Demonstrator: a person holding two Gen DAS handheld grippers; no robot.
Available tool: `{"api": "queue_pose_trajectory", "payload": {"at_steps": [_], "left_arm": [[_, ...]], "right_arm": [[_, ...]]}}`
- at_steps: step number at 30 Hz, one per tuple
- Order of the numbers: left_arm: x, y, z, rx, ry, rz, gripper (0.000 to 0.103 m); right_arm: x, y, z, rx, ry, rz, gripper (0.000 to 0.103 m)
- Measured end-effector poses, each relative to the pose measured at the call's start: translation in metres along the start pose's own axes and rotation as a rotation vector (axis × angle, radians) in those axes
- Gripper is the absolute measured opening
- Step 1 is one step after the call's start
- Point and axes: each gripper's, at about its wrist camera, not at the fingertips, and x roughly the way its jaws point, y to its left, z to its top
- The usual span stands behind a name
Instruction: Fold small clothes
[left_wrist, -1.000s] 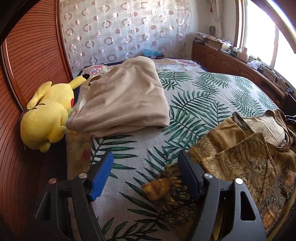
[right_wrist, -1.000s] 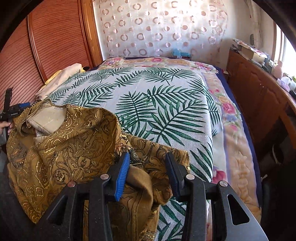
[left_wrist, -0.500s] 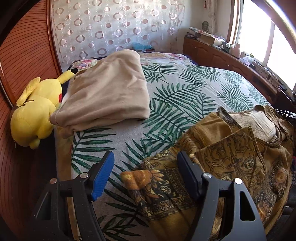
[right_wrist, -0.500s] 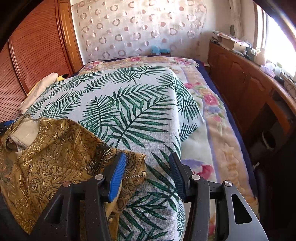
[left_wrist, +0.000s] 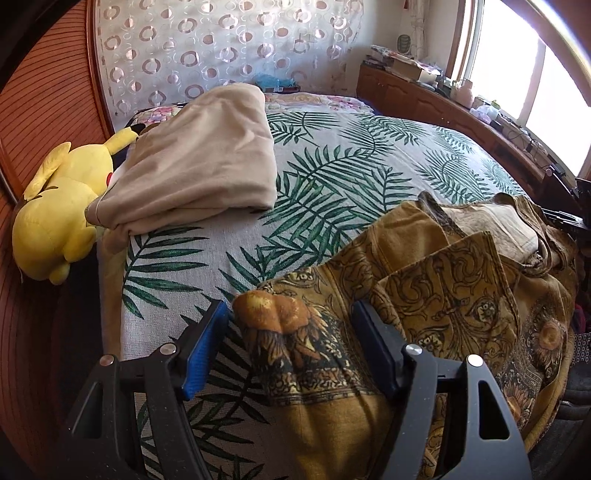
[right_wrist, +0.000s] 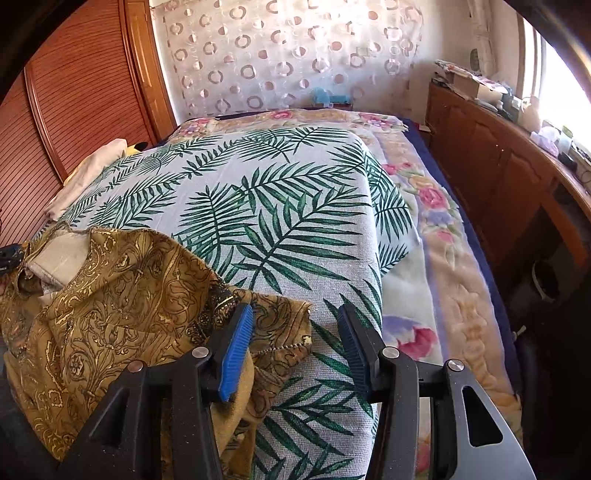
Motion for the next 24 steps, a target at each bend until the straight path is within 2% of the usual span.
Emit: {"api": "queue_pose_trajectory", "payload": {"at_steps": [3,4,6,8,10,13,17,24], "left_arm": [[0.001,-0.001,0.001,0.0,0.002,0.002,0.071],[0.002,-0.002,0.002,0.002,0.0,0.0,0.066],[0.0,-0.004,0.0,0.011,-0.009,-0.022,0.053],[-0.002,-0.009,-0.001,0.021,-0.016,-0.038,0.03],[-0.008,-0.013,-0.002,0.026,-0.031,-0.056,0.012],[-0.031,-0.027,-0.005,0.046,-0.104,-0.033,0.009],[-0.085,-0.038,-0.001,0.028,-0.253,-0.06,0.009],[-0.181,-0.05,0.03,0.058,-0.471,-0.057,0.008]], "right_arm": [[-0.001,0.008,-0.002,-0.027,0.005,0.022,0.019],[-0.001,0.011,-0.002,-0.038,0.006,0.026,0.013],[-0.003,0.016,-0.004,-0.046,0.001,0.038,0.008],[-0.008,0.019,-0.004,-0.053,-0.019,0.054,0.007],[-0.018,0.024,-0.004,-0.054,-0.059,0.059,0.007],[-0.044,0.032,-0.001,-0.054,-0.134,0.064,0.006],[-0.095,0.043,0.007,-0.066,-0.248,0.074,0.006],[-0.185,0.066,0.035,-0.152,-0.408,0.055,0.005]]}}
